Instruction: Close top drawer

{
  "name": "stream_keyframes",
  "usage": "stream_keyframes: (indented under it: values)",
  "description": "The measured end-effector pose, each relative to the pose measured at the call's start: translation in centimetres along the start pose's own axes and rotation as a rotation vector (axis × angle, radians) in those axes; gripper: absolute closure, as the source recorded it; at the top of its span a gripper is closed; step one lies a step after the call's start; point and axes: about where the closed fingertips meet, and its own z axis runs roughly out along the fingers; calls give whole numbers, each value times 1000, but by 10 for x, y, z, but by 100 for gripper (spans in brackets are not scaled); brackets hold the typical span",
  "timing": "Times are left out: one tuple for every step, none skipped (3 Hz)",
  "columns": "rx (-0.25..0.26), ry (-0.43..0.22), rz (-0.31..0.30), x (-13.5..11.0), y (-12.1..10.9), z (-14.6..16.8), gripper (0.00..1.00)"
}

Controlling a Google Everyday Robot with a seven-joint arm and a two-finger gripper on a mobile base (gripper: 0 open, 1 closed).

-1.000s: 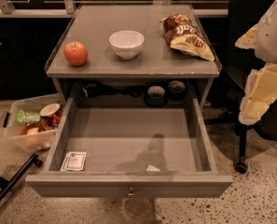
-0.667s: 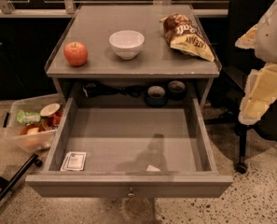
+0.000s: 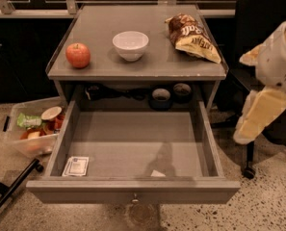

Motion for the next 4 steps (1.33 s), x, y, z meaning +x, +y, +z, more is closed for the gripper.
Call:
stream_keyframes:
  values:
    - [9,-49,66,2,31,42,0]
    - [86,-10,124,2,58,75,0]
    - [99,1,191,11,66,100,0]
    - [99,1,191,11,66,100,0]
